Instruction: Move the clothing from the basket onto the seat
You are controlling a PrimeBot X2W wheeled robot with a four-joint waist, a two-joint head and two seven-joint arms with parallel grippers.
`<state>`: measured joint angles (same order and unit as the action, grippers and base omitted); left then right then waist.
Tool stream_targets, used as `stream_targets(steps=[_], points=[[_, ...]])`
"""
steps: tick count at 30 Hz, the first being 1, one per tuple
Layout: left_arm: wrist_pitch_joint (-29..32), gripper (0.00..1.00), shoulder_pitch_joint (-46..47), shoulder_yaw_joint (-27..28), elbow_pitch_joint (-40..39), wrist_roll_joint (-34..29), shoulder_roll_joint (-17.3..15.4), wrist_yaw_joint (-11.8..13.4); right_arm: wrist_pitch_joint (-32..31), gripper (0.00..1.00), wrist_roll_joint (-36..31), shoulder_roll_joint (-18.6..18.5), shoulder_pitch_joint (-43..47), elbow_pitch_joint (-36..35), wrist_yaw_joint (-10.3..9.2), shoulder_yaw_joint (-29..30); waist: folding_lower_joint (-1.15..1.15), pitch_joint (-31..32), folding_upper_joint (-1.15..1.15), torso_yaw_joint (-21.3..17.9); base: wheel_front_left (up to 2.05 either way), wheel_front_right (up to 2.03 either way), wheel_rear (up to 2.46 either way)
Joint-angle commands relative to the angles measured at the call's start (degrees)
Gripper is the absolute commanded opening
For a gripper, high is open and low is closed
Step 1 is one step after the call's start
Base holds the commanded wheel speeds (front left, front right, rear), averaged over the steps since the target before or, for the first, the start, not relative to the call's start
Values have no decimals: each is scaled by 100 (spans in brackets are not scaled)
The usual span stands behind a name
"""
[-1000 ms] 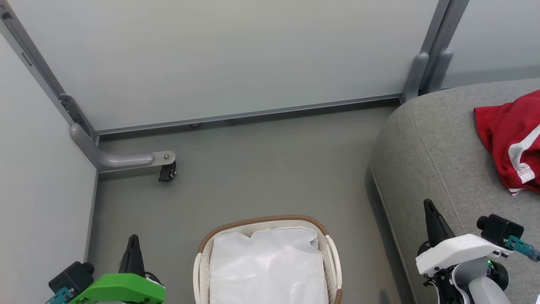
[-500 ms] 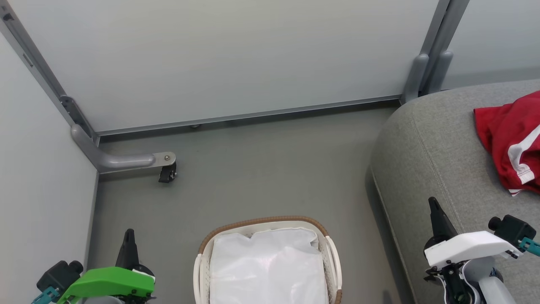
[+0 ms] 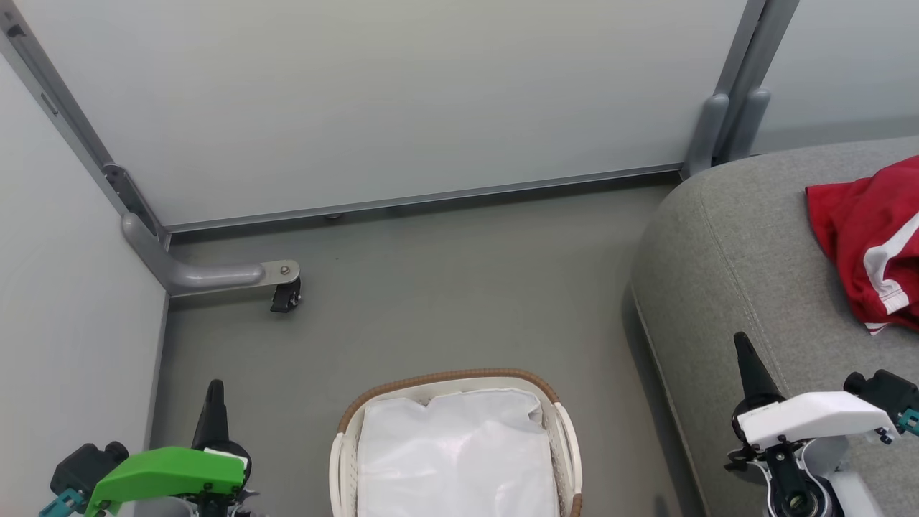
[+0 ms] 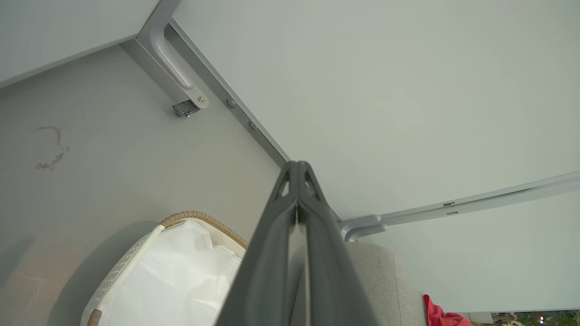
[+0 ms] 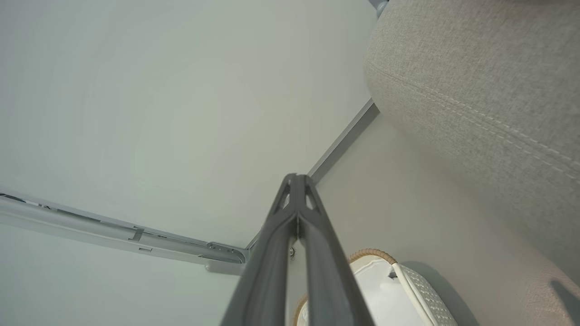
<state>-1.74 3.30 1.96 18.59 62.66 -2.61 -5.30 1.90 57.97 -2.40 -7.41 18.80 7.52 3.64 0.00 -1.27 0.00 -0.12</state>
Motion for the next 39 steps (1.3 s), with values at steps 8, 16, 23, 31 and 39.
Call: stream_targets(steps=[8, 16, 23, 31, 39], points=[[145, 0, 190, 105, -141, 553, -29, -63, -162, 0, 634, -42, 38, -151, -3, 71, 0, 14, 0, 2, 0, 0, 0], [263, 0, 209, 164, -195, 963, -31, -90, -283, 0, 1103, -46, 52, -210, -3, 111, 0, 27, 0, 3, 0, 0, 0], [361, 0, 236, 218, -245, 1287, -33, -117, -375, 0, 1485, -49, 66, -260, -3, 142, 0, 38, 0, 4, 0, 0, 0], [468, 0, 262, 275, -295, 1660, -35, -141, -482, 0, 1917, -52, 86, -312, -4, 179, 0, 51, 0, 6, 0, 0, 0], [563, 0, 284, 321, -337, 1991, -37, -169, -578, 0, 2309, -55, 98, -358, -4, 212, 0, 64, 0, 7, 0, 0, 0]])
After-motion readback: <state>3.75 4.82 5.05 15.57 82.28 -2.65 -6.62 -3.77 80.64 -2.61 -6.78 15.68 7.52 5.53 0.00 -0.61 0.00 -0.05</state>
